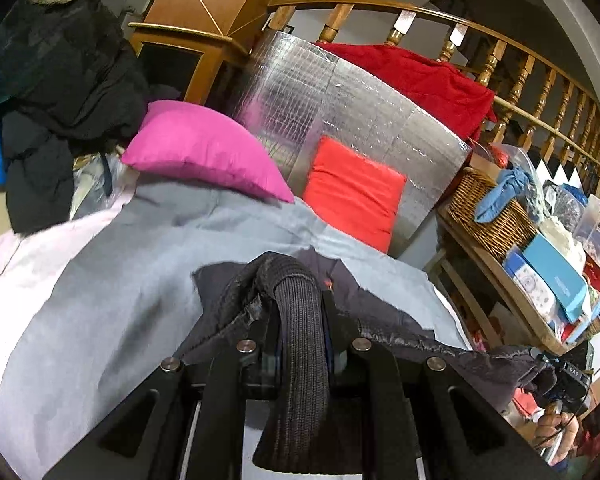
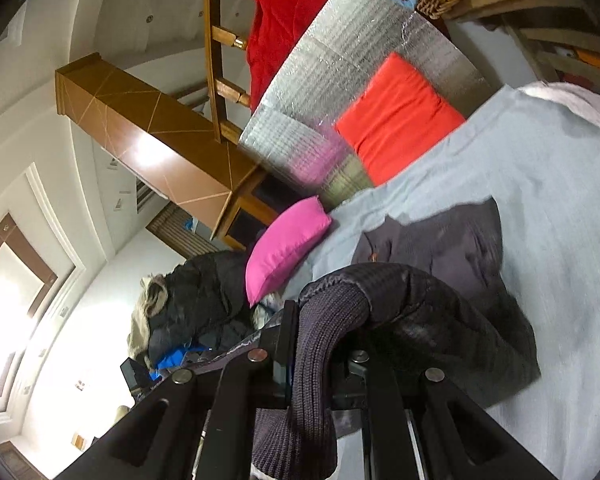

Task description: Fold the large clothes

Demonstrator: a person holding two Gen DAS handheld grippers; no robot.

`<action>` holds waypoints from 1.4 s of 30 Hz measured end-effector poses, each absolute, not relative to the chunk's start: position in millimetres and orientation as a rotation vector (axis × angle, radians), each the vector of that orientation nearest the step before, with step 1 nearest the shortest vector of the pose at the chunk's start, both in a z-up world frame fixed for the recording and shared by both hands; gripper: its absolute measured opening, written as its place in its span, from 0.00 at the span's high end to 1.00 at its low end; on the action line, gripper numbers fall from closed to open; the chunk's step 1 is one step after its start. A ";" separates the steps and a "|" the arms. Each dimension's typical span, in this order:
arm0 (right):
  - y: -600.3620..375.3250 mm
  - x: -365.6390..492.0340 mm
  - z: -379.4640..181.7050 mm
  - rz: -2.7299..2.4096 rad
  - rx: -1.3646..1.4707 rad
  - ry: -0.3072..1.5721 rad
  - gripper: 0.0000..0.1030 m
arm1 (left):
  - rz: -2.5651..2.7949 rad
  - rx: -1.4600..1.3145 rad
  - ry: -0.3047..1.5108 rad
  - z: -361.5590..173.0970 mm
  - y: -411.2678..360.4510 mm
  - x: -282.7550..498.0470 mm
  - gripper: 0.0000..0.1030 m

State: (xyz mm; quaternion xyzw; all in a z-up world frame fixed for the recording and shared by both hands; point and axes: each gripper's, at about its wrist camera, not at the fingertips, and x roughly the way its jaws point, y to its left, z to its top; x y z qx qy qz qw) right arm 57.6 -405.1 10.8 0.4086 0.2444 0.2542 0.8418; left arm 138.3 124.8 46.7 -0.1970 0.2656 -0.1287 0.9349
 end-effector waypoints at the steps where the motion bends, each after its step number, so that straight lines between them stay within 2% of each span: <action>1: -404.8 68.2 14.0 0.532 0.861 0.511 0.90 | -0.259 -0.399 0.543 47.8 124.0 146.4 0.84; 15: -399.6 204.7 3.8 0.421 0.846 0.554 0.90 | -0.192 -0.366 0.603 29.3 108.2 272.4 0.84; 28: -399.3 324.5 -72.1 0.277 0.830 0.764 0.90 | -0.114 -0.325 0.783 -44.5 89.8 385.0 0.84; 32: -398.2 344.5 -95.0 0.241 0.827 0.823 0.90 | -0.074 -0.334 0.854 -75.7 87.7 410.8 0.84; 42: -396.9 373.4 -130.7 0.172 0.840 0.938 0.90 | -0.024 -0.311 0.941 -103.8 77.1 444.5 0.81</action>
